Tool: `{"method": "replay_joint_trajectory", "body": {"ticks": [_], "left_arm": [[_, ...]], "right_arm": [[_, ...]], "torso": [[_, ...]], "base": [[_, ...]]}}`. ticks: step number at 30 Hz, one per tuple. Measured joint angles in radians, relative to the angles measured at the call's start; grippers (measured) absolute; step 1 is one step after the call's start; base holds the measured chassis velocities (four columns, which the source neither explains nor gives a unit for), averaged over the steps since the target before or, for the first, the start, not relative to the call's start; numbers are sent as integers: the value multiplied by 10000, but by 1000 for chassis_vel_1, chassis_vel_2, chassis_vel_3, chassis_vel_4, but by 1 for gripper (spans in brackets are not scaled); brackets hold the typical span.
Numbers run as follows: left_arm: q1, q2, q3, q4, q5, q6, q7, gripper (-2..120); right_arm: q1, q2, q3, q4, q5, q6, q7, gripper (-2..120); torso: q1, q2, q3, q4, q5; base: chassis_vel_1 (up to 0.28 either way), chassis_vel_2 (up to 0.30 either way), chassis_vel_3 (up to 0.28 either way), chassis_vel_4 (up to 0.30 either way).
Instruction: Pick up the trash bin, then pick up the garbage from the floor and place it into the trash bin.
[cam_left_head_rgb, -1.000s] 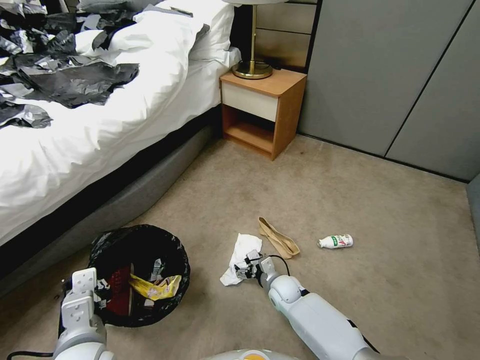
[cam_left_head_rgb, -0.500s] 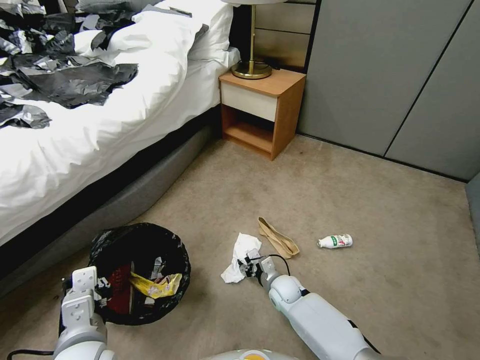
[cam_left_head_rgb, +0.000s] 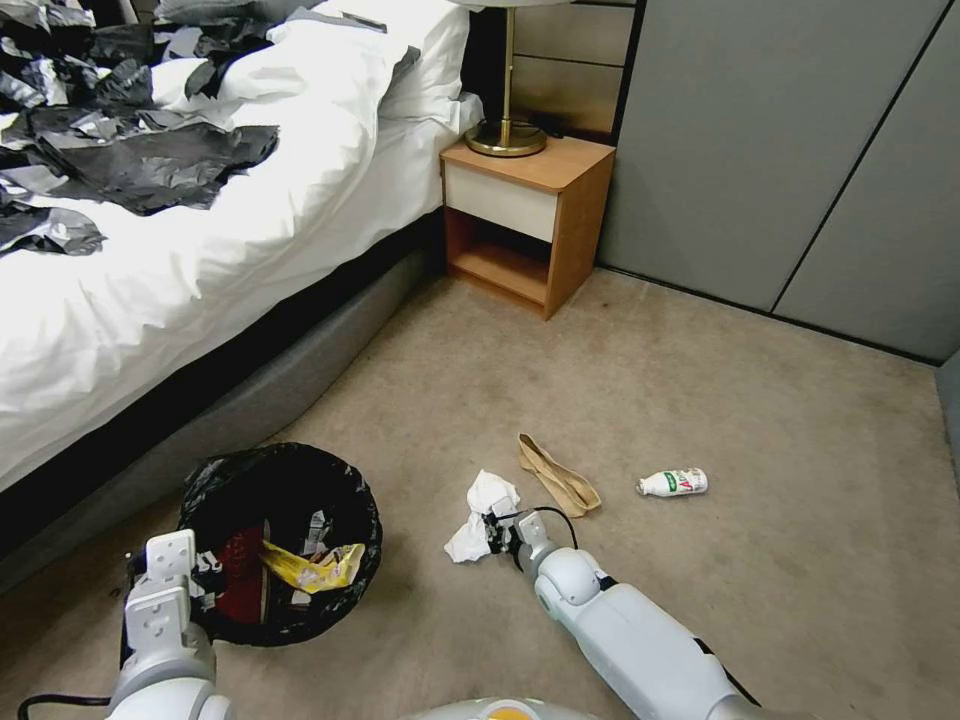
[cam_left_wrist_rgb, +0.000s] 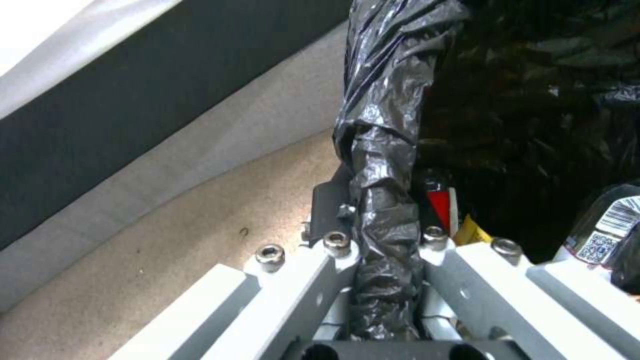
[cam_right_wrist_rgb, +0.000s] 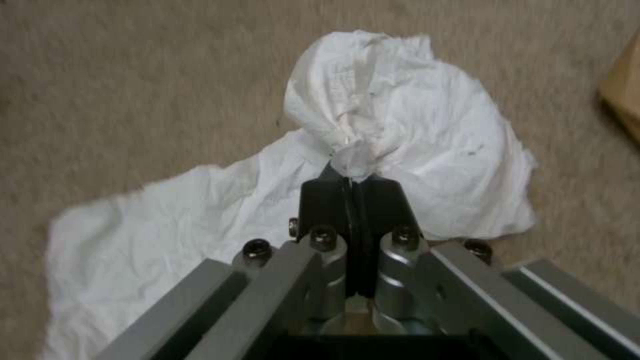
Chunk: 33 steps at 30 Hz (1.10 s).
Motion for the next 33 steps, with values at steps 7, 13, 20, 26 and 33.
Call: {"method": "replay_joint_trajectory", "body": {"ticks": [7, 13, 20, 26, 33], "left_arm": [[-30, 1, 17, 44, 0, 0, 0, 1], [-41, 2, 21, 87, 1, 0, 1, 1], [-52, 9, 23, 112, -5, 5, 5, 1], [-64, -9, 96, 155, -24, 18, 10, 1], [-61, -12, 102, 154, -33, 20, 14, 1]], "right_arm": [[-200, -98, -28, 983, 82, 206, 105, 0], [-584, -236, -15, 2777, 35, 1913, -186, 0], [-714, -235, 144, 4078, 121, 3814, -1447, 0], [-681, -368, -10, 5762, 583, 5047, -2905, 0], [-684, -753, -957, 6581, 852, 5157, -3353, 0]], "torso": [[0, 0, 0, 1, 0], [0, 0, -1, 0, 1], [0, 0, -2, 2, 1], [0, 0, -2, 2, 0], [0, 0, -2, 0, 1]], "base": [[0, 0, 0, 0], [0, 0, 0, 0], [0, 0, 0, 0], [0, 0, 0, 0], [0, 0, 0, 0]]}}
